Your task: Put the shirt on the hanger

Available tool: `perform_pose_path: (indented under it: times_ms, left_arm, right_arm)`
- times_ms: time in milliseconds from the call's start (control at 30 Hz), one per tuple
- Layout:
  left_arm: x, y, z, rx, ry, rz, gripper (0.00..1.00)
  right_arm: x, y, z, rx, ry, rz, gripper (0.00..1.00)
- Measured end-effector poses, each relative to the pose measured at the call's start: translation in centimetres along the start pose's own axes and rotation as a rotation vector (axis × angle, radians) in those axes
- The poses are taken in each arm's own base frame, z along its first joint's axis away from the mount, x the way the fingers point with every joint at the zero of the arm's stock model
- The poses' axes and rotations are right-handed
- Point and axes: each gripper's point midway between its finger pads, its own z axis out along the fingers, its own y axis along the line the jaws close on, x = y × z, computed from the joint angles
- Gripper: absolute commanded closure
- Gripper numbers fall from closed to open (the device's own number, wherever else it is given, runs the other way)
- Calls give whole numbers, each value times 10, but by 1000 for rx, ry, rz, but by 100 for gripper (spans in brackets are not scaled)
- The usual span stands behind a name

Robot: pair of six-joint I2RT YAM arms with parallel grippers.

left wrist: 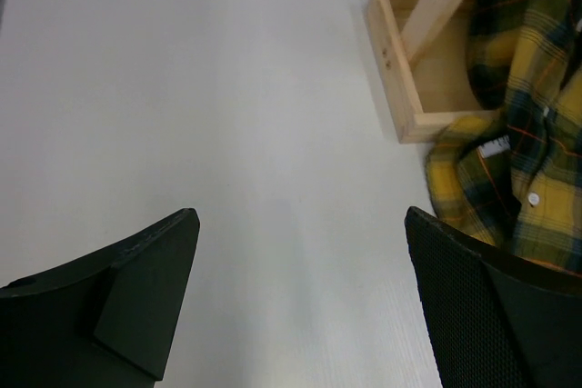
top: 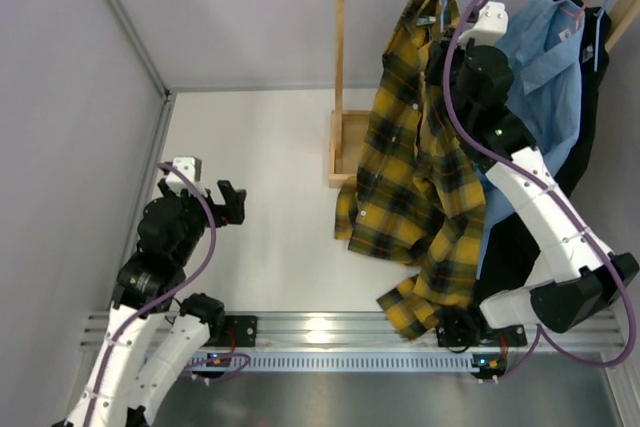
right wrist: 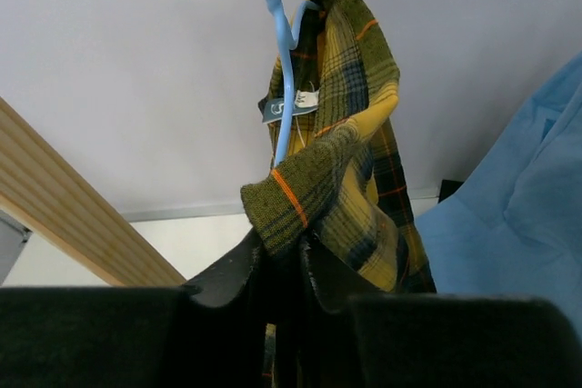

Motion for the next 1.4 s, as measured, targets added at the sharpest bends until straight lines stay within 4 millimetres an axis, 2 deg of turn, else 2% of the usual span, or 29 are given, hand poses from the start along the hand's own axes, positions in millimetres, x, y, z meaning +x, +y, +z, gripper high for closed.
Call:
perform_pose_path:
  times_ms: [100, 133, 200, 233, 300, 400, 500, 633, 733, 933, 1100, 1300, 1400]
  left_arm:
    - [-3, 27, 2, -114, -11, -49, 2]
    - [-3, 33, 3, -137, -11, -61, 2]
    - [-2, 42, 6, -169, -1, -81, 2]
    - [-1, 44, 7, -180, 4, -88, 2]
    - [1, 46, 9, -189, 15, -95, 2]
    - [4, 48, 11, -198, 22, -101, 2]
    - [4, 51, 11, -213, 21, -109, 2]
    - [4, 58, 11, -251, 20, -123, 2]
    - [3, 65, 10, -291, 11, -129, 2]
    - [1, 75, 5, -359, -13, -152, 2]
    - [-6, 72, -4, -341, -57, -155, 2]
    - [0, 64, -7, -295, -62, -155, 2]
    - [4, 59, -6, -268, -50, -152, 2]
  right_arm:
    - [2, -1, -4, -11, -10, 19, 53]
    - [3, 0, -6, -20, -13, 26, 35]
    - [5, 1, -10, -35, -9, 33, 22]
    - [5, 1, -13, -45, -9, 33, 9]
    - [5, 1, -19, -62, -7, 32, 0]
    - [1, -4, -41, -85, -14, 36, 1]
    - [-6, -12, -75, -115, -20, 39, 1]
    - [-11, -28, -135, -164, -18, 35, 0]
    - [1, -45, -178, -177, 3, 27, 0]
    - [45, -84, -236, -138, 91, -23, 1]
    - [64, -109, -260, -77, 149, -89, 0]
    - [94, -132, -262, 20, 234, -168, 0]
    - [100, -140, -264, 53, 240, -178, 0]
